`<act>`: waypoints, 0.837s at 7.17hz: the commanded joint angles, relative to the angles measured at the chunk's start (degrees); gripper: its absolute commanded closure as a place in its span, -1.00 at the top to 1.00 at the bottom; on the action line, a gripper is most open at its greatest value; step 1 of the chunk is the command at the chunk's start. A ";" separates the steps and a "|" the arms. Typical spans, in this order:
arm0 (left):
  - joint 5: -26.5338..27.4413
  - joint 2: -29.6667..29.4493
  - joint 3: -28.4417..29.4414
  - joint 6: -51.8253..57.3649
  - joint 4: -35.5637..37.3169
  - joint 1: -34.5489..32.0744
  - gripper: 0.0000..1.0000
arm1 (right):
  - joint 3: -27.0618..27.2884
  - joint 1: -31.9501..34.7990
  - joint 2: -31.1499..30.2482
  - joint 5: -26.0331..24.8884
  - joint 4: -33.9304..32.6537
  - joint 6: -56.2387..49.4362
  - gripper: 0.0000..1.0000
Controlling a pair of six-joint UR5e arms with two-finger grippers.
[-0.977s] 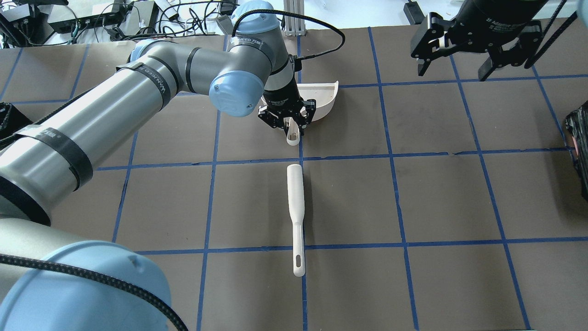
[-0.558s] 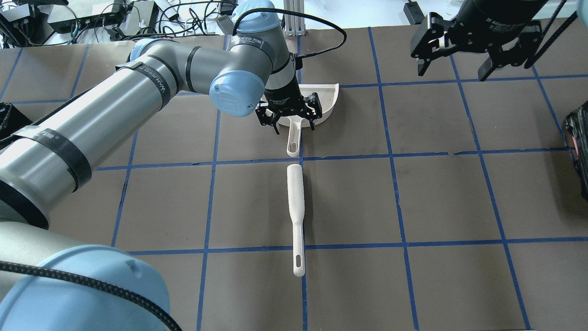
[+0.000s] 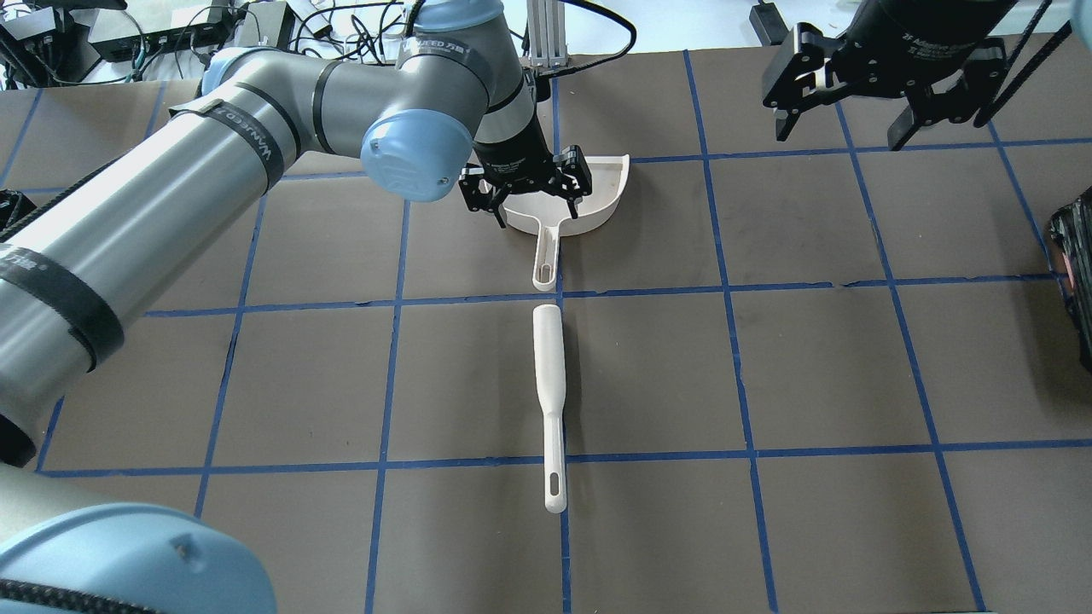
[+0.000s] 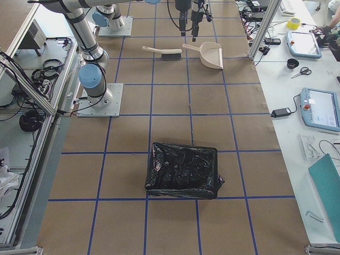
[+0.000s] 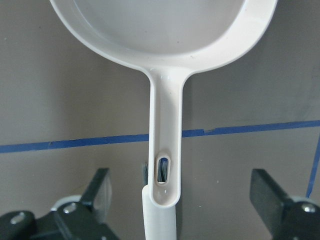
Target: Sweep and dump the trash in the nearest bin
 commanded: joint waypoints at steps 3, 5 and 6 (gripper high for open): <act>9.93 5.85 -2.48 0.19 -3.83 4.39 1.00 | 0.00 0.00 0.00 0.07 0.00 0.00 1.00; 9.86 9.54 -2.92 3.60 -5.24 7.19 1.00 | 0.00 0.00 0.09 0.07 0.00 0.00 1.00; 9.86 11.56 -3.79 7.36 -8.21 8.78 1.00 | 0.00 0.00 0.09 0.07 0.00 0.00 1.00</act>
